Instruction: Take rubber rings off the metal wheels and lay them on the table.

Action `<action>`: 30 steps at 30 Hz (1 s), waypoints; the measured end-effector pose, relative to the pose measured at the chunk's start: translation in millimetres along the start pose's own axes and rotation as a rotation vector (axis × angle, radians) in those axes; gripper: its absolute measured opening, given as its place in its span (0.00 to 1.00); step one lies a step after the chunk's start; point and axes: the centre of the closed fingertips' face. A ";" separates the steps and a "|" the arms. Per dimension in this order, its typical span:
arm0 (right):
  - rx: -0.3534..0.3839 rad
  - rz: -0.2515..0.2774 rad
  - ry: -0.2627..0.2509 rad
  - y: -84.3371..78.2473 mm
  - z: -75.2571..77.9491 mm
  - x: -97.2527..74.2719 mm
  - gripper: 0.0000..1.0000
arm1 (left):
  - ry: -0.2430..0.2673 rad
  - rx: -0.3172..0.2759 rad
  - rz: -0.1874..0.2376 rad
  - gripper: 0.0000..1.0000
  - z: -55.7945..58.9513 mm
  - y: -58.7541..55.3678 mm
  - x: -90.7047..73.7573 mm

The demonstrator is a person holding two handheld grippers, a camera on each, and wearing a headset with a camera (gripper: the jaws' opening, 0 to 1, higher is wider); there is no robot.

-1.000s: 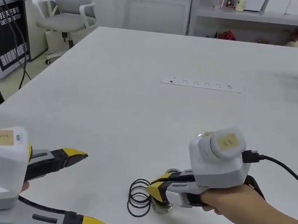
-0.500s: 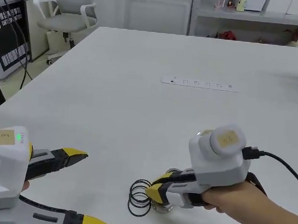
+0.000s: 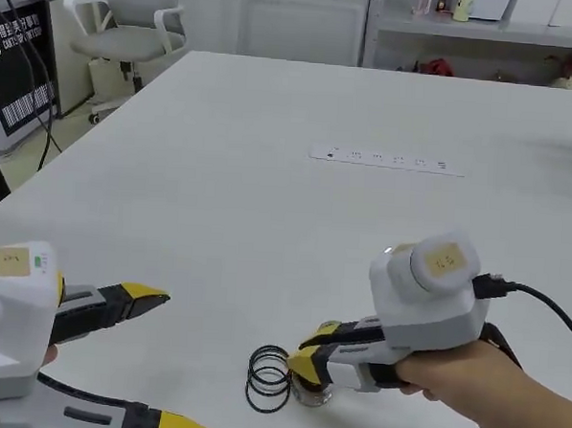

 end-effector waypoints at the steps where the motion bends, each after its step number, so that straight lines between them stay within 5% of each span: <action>1: 0.002 0.005 0.000 1.2 0.6 -1.1 0.11 | 0.001 0.000 0.000 0.91 -0.1 -0.1 -0.1; 30: 0.043 0.212 0.007 50.8 4.2 -57.0 0.20 | -0.016 -0.008 0.003 0.92 4.1 1.0 2.0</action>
Point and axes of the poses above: the centre of the closed fingertips' face, and the gripper's own axes: x roughly forward along the fingers, z roughly to its right, y roughly out of its top, and after that the axes turned 9 degrees about x, right-handed
